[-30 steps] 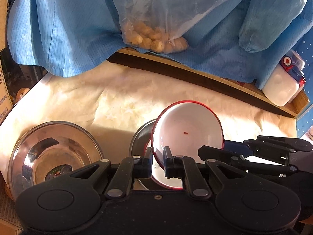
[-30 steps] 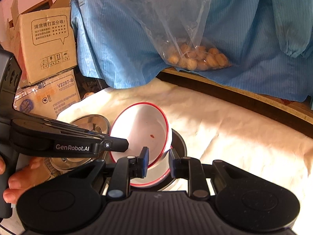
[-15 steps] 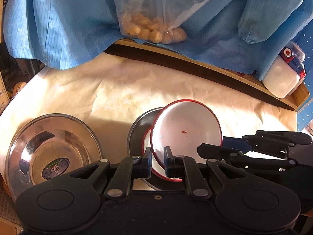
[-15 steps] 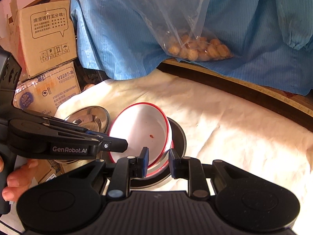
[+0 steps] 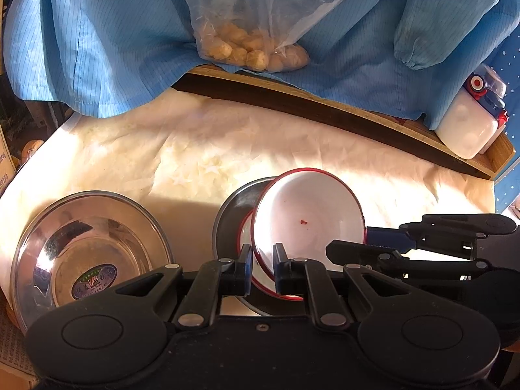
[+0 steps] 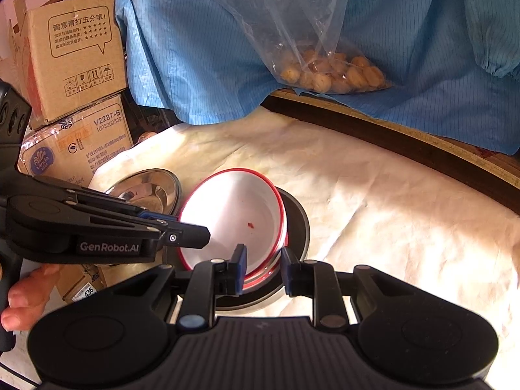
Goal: Organize plates and bowls
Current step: 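Lower the second white bowl into the first white bowl and open both grippers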
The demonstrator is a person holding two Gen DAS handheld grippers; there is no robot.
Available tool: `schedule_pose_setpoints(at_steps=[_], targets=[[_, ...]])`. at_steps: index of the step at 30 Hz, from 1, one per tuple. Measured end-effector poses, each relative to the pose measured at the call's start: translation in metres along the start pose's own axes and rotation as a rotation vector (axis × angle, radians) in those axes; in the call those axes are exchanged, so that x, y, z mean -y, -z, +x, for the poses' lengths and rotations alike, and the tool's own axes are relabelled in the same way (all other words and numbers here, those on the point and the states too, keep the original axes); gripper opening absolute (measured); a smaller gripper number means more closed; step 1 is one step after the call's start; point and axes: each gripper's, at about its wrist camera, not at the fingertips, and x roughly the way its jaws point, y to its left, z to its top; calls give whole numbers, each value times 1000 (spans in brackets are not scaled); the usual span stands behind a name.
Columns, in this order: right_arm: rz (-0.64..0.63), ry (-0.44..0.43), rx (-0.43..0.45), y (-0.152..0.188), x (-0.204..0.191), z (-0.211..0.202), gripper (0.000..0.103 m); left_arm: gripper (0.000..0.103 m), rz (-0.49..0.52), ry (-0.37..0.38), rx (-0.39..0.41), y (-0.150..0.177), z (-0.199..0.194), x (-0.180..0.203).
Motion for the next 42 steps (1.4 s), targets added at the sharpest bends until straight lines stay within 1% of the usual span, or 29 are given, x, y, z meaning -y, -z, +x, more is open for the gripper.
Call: schedule_pose_setpoints(at_steps=[15, 23, 30, 35, 38, 42], targets=[[-6, -3, -3, -1, 0, -1, 26, 14, 1, -3, 1, 0, 0, 2], [-6, -13, -6, -1, 1, -1, 29, 14, 27, -9, -6, -1, 1, 2], [-7, -19, -6, 0, 0, -2, 31, 14, 29, -8, -6, -1, 1, 1], [-8, -22, -8, 1, 0, -1, 32, 17, 24, -19, -12, -1, 3, -2], [-12, -23, -7, 1, 0, -2, 32, 17, 10, -13, -16, -1, 5, -6], [-14, -16, 2, 0, 1, -5, 33, 17, -1, -7, 2, -2, 1, -9]])
